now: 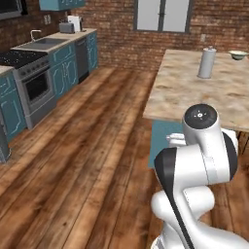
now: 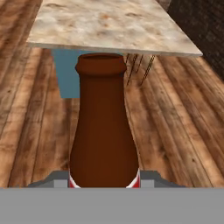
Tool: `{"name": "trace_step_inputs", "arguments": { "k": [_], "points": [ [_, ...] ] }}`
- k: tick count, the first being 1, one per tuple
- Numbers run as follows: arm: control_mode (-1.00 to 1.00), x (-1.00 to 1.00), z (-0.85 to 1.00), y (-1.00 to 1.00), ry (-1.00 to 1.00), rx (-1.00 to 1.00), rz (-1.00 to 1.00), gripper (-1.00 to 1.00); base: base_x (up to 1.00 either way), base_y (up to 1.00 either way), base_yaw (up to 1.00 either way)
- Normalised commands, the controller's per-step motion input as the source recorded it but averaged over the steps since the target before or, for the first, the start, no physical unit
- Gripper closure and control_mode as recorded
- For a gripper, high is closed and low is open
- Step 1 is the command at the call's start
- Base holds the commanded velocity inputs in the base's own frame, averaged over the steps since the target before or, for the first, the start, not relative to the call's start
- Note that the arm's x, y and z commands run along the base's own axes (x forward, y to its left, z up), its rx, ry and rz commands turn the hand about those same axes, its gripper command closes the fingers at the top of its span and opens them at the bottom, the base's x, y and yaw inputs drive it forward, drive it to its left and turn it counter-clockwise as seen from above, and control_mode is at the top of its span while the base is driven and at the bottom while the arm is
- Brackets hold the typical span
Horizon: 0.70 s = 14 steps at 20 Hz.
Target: Open the fridge, grab two sodas, and place both sodas inside the bowl with ice on the dining counter.
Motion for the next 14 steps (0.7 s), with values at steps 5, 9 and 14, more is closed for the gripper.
{"name": "trace_step_inputs", "arguments": {
  "k": [5, 9, 14],
  "points": [
    [1.0, 0.0, 0.0, 0.0, 0.0, 0.0, 0.0, 1.0, -0.32, -1.0, -0.08],
    [1.0, 0.0, 0.0, 0.0, 0.0, 0.0, 0.0, 1.0, -0.3, -1.0, -0.04],
    [1.0, 0.0, 0.0, 0.0, 0.0, 0.0, 0.0, 1.0, -0.24, -1.0, -0.01]
  ]
}}
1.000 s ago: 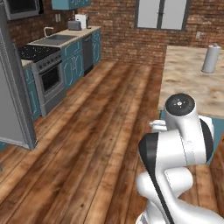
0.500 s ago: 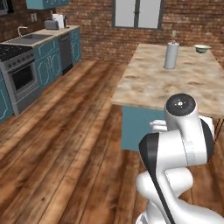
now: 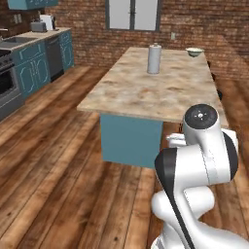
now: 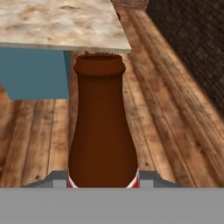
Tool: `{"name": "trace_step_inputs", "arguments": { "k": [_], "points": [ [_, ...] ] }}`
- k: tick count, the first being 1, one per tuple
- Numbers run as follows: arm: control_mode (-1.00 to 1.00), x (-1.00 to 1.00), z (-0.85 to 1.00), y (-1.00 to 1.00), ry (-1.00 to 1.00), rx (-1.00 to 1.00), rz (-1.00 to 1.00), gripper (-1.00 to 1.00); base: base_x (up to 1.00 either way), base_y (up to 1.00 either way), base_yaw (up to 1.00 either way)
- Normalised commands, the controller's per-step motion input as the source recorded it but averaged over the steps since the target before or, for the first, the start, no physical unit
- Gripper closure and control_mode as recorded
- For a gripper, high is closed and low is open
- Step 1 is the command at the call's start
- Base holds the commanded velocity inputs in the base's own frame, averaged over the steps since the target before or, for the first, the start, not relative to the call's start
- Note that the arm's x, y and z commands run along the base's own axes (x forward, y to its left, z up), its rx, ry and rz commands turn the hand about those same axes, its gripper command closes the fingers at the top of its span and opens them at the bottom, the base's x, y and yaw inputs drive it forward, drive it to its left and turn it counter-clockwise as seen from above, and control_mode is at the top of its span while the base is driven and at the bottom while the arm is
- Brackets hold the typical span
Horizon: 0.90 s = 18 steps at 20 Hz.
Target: Open the fridge, grab two sodas, and place both sodas inside the bowl with ice on the dining counter.
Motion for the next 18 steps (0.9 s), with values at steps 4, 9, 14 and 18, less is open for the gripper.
{"name": "trace_step_inputs", "arguments": {
  "k": [4, 9, 14, 18],
  "points": [
    [1.0, 0.0, 0.0, 0.0, 0.0, 0.0, 0.0, 1.0, -0.06, -1.0, 0.0],
    [1.0, 0.0, 0.0, 0.0, 0.0, 0.0, 0.0, 1.0, 0.01, -1.0, 0.0],
    [1.0, 0.0, 0.0, 0.0, 0.0, 0.0, 0.0, 1.0, 0.17, -1.0, 0.03],
    [1.0, 0.0, 0.0, 0.0, 0.0, 0.0, 0.0, 1.0, 0.14, -1.0, 0.1]
  ]
}}
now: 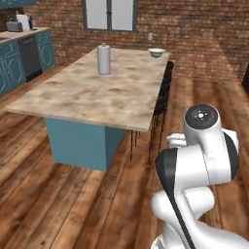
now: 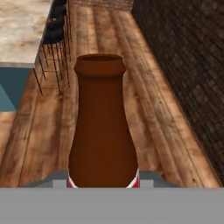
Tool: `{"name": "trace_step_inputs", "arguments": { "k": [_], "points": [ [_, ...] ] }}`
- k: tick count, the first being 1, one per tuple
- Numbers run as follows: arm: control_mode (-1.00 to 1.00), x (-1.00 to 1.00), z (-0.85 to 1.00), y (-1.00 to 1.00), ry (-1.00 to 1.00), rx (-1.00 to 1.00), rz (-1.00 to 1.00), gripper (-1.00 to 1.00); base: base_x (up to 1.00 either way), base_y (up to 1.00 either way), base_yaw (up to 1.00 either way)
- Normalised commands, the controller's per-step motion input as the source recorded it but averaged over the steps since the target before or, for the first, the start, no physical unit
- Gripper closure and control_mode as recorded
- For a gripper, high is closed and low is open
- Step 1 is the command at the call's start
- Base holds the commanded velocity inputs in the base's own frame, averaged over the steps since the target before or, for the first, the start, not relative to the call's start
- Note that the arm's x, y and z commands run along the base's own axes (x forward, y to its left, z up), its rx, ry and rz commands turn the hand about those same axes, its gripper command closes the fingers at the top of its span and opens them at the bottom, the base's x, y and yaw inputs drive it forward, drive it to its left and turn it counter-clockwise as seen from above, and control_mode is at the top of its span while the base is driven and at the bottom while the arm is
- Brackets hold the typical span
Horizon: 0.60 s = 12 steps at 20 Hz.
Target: Open the fridge, grab two sodas, and place both sodas inside the bowl with ice on the dining counter.
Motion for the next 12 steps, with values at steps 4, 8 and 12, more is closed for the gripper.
{"name": "trace_step_inputs", "arguments": {
  "k": [4, 8, 12],
  "points": [
    [1.0, 0.0, 0.0, 0.0, 0.0, 0.0, 0.0, 1.0, 0.33, -1.0, 0.13],
    [1.0, 0.0, 0.0, 0.0, 0.0, 0.0, 0.0, 1.0, 0.43, -1.0, 0.16],
    [1.0, 0.0, 0.0, 0.0, 0.0, 0.0, 0.0, 1.0, 0.44, -1.0, 0.2]
  ]
}}
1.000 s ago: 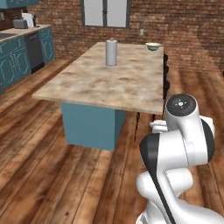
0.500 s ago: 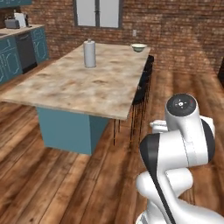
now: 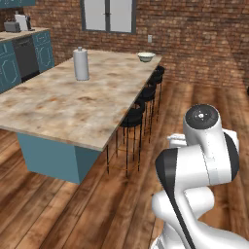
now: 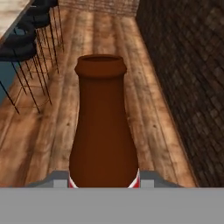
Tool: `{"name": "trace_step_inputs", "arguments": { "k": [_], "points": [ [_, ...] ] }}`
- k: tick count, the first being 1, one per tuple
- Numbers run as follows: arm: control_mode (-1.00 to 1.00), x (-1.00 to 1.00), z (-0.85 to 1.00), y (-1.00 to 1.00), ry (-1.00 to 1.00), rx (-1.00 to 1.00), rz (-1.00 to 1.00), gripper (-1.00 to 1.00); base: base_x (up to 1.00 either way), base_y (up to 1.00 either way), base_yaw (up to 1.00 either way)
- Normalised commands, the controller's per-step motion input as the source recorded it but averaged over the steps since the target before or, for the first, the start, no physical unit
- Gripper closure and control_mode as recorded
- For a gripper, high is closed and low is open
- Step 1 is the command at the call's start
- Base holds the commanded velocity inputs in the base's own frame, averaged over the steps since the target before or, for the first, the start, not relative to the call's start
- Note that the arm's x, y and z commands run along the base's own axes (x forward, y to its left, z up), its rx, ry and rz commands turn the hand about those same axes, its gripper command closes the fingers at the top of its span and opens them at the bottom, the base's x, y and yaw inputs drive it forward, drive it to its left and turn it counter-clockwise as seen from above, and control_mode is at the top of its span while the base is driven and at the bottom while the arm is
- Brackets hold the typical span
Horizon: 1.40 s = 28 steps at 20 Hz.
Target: Open the fridge, grab two sodas, and place both sodas inside the bowl with ice on the dining counter.
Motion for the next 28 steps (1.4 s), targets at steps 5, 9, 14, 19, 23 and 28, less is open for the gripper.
{"name": "trace_step_inputs", "arguments": {
  "k": [5, 9, 14, 19, 23, 28],
  "points": [
    [1.0, 0.0, 0.0, 0.0, 0.0, 0.0, 0.0, 1.0, 0.39, -1.0, 0.21],
    [1.0, 0.0, 0.0, 0.0, 0.0, 0.0, 0.0, 1.0, 0.43, -0.99, 0.24],
    [1.0, 0.0, 0.0, 0.0, 0.0, 0.0, 0.0, 1.0, 0.35, -0.95, 0.28],
    [1.0, 0.0, 0.0, 0.0, 0.0, 0.0, 0.0, 1.0, 0.39, -0.93, 0.29],
    [1.0, 0.0, 0.0, 0.0, 0.0, 0.0, 0.0, 1.0, 0.43, -0.91, 0.3],
    [1.0, 0.0, 0.0, 0.0, 0.0, 0.0, 0.0, 1.0, 0.45, -0.91, 0.31]
  ]
}}
